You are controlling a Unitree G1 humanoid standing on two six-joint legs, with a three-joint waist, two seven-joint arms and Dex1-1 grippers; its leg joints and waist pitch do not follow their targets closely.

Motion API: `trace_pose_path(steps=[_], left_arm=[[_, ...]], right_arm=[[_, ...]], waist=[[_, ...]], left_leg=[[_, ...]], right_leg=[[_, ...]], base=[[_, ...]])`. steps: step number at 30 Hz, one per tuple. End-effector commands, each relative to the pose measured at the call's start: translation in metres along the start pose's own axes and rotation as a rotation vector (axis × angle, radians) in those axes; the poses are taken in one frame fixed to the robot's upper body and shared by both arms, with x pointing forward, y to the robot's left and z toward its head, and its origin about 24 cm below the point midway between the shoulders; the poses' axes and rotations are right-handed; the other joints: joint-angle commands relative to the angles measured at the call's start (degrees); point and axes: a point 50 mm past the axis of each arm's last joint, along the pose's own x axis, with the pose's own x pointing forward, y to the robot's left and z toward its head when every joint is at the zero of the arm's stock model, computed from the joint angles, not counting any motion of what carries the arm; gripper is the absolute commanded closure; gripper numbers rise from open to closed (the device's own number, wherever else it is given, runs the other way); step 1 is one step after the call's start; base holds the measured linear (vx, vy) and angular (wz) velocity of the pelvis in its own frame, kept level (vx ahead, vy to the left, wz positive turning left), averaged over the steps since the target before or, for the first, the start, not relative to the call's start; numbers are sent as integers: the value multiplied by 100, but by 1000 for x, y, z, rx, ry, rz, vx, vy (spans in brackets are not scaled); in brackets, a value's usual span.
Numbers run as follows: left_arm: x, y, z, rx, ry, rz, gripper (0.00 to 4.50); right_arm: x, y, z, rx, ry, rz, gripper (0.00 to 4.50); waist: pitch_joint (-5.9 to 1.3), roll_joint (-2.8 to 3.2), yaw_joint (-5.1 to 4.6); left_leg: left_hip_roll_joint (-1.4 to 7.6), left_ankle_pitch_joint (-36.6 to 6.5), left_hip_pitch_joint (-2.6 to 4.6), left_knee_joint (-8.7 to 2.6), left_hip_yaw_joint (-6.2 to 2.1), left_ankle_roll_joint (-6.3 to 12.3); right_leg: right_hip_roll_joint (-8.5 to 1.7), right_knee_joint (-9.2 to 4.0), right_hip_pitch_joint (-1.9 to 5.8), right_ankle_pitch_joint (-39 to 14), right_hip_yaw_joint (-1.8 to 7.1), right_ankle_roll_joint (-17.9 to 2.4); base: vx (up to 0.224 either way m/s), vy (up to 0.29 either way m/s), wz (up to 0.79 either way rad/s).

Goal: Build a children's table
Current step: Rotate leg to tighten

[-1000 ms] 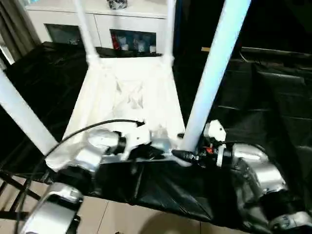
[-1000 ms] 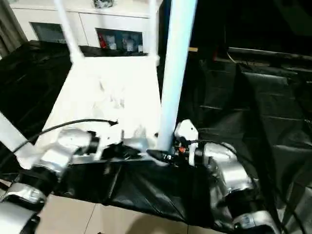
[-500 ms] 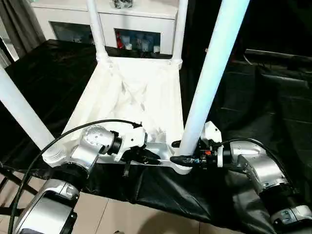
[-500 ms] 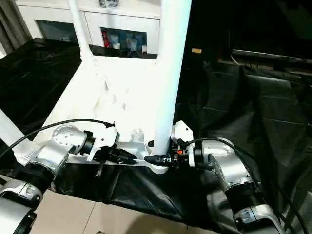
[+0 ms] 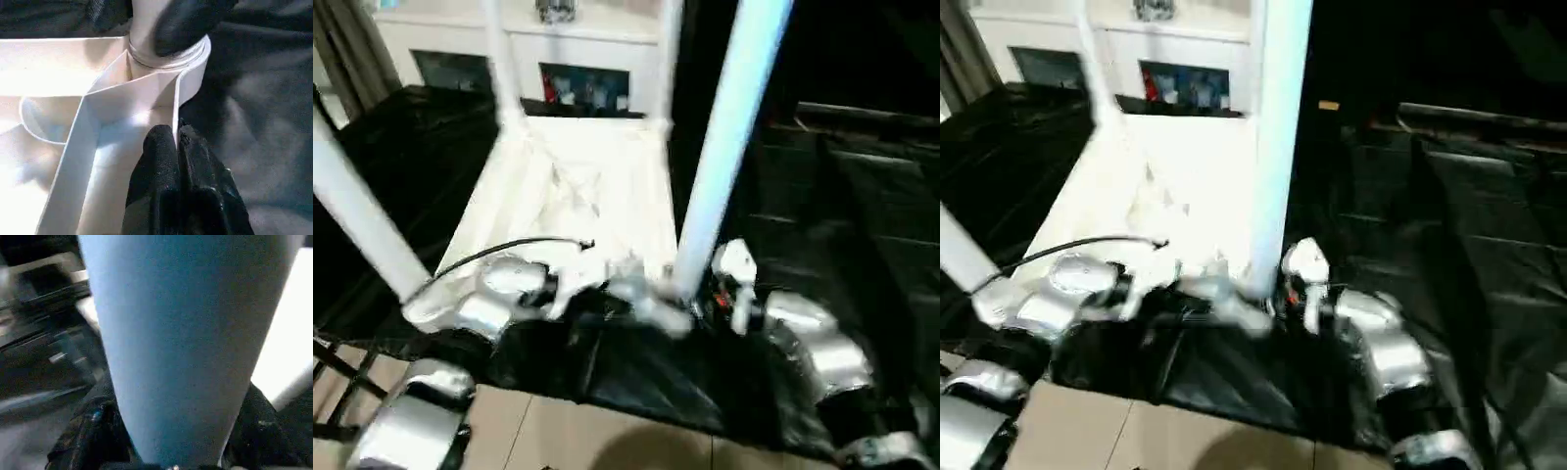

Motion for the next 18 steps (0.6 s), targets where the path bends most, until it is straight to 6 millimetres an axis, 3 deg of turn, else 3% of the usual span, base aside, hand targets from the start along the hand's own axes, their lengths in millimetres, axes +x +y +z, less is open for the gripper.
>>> trace_pose_path(steps=[1,4,6,11,13,18], left_arm=[[23,-9,2,-32,8,12,450],[44,-15,10,-60,-9,53,450],[48,-17,12,-66,-11,66,450],[64,-19,22,-91,-33,115,450],[63,-18,22,-85,-30,115,450],[50,-18,17,-51,-19,70,450]], right_arm=[[5,-1,-23,98,76,-178,250],[17,1,-29,177,74,-354,252],[22,3,-29,185,71,-381,252],[51,19,-17,127,41,-394,252],[50,18,-12,95,12,-390,197],[38,6,-4,40,-22,-332,149]], waist=[[-186,-52,-35],[-194,-37,-120],[-194,-46,-123],[-197,-54,-170],[-207,-71,-176],[-245,-62,-167]], left_leg=[[268,-1461,40,-492,-170,-42],[269,-1574,13,-517,-200,-91],[250,-1687,55,-496,-184,-72],[237,-1734,31,-508,-196,-61],[237,-1769,42,-499,-187,-21],[240,-1383,27,-451,-139,188]], right_leg=[[-504,-576,141,-2252,270,-971],[-497,-592,140,-2260,264,-903],[-486,-617,100,-2265,278,-898],[-473,-625,102,-2258,281,-849],[-474,-621,92,-2146,292,-872],[-458,-541,138,-1179,305,-1163]], base=[[0,0,0],[0,0,0],[0,0,0],[0,0,0],[0,0,0],[0,0,0]])
